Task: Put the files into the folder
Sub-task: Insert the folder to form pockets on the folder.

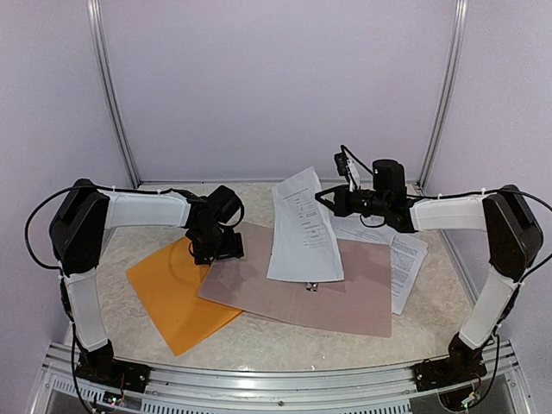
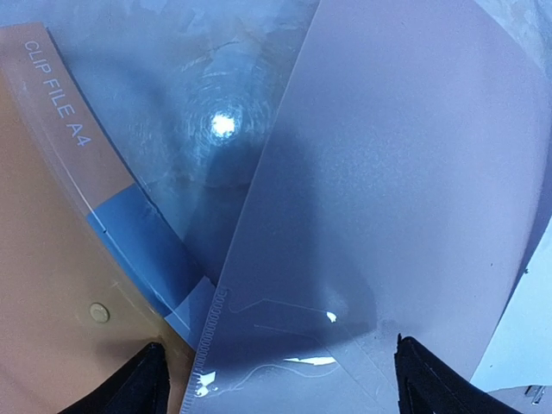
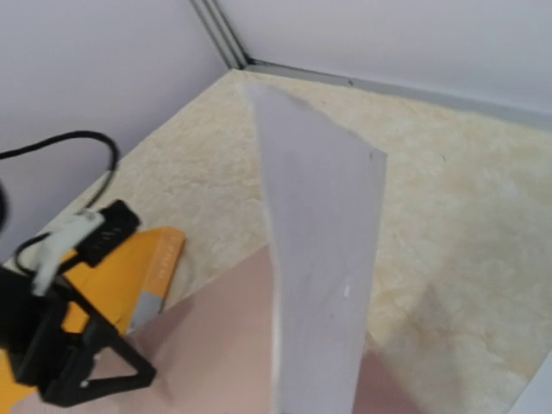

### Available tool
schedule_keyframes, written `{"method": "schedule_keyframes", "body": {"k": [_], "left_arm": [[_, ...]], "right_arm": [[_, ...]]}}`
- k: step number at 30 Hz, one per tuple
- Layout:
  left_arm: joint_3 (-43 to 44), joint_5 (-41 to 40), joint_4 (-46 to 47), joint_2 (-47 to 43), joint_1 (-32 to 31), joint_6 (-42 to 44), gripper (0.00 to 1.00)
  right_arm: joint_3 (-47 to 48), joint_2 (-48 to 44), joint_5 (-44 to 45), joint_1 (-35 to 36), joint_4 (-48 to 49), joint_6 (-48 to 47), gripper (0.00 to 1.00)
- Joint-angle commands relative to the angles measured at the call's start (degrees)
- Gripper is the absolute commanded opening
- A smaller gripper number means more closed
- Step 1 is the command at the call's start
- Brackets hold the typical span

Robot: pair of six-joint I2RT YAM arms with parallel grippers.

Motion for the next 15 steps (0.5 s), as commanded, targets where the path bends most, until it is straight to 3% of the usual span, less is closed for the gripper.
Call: {"method": "schedule_keyframes", "body": {"k": [1, 15], "left_arm": [[0.17, -0.87, -1.68, -1.39, -0.56, 0.91, 0.87], [0.46, -2.27, -3.08, -1.64, -0.91, 0.94, 0.87]], "right_arm": [[0.56, -4.23, -2.29, 0.63, -6.12, -4.76, 0.00], [-1.83, -4.86, -6.28, 3.46, -4.81, -2.50, 0.00]]}}
